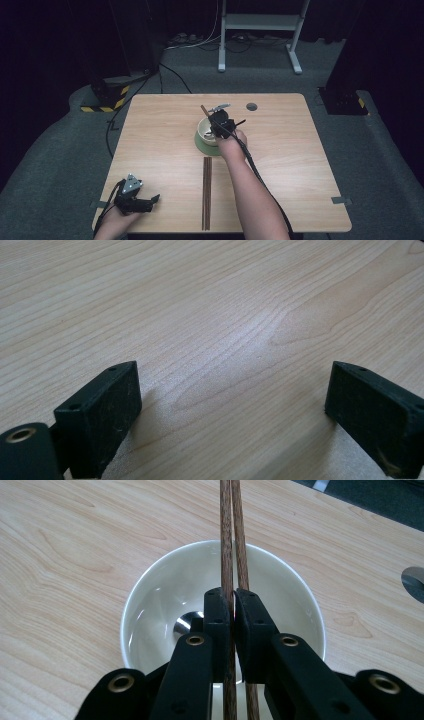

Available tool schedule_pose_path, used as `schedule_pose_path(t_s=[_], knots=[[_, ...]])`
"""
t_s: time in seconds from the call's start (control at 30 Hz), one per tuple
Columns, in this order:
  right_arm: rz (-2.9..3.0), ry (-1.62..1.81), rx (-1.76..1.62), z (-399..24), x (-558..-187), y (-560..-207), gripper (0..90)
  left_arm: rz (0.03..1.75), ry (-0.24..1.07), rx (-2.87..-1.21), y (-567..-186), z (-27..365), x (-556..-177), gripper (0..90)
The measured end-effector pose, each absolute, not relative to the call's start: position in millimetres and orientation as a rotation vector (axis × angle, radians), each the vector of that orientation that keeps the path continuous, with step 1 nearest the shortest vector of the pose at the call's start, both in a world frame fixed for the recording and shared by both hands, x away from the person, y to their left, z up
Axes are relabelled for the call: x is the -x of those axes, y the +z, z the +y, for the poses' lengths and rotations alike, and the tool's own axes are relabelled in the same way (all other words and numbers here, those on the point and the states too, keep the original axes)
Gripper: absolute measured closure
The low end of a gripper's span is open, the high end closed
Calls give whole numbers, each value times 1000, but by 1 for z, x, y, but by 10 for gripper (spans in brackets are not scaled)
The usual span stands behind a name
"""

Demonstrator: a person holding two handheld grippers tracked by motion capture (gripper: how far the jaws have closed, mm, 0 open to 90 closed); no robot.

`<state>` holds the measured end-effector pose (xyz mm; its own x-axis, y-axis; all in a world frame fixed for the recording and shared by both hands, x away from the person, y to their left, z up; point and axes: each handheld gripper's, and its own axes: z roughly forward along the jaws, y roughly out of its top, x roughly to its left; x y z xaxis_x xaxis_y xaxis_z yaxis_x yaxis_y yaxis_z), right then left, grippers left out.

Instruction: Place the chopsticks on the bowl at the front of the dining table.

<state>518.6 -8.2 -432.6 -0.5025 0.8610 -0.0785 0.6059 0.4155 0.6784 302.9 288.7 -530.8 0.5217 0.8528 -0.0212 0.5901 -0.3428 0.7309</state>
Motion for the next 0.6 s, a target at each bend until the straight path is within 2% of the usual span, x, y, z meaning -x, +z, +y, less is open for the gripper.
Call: schedule_pose_path(t_s=[0.6], knots=[[2266, 778, -1244, 3, -527, -442, 846, 1164, 483, -2074, -531, 289, -303, 80]])
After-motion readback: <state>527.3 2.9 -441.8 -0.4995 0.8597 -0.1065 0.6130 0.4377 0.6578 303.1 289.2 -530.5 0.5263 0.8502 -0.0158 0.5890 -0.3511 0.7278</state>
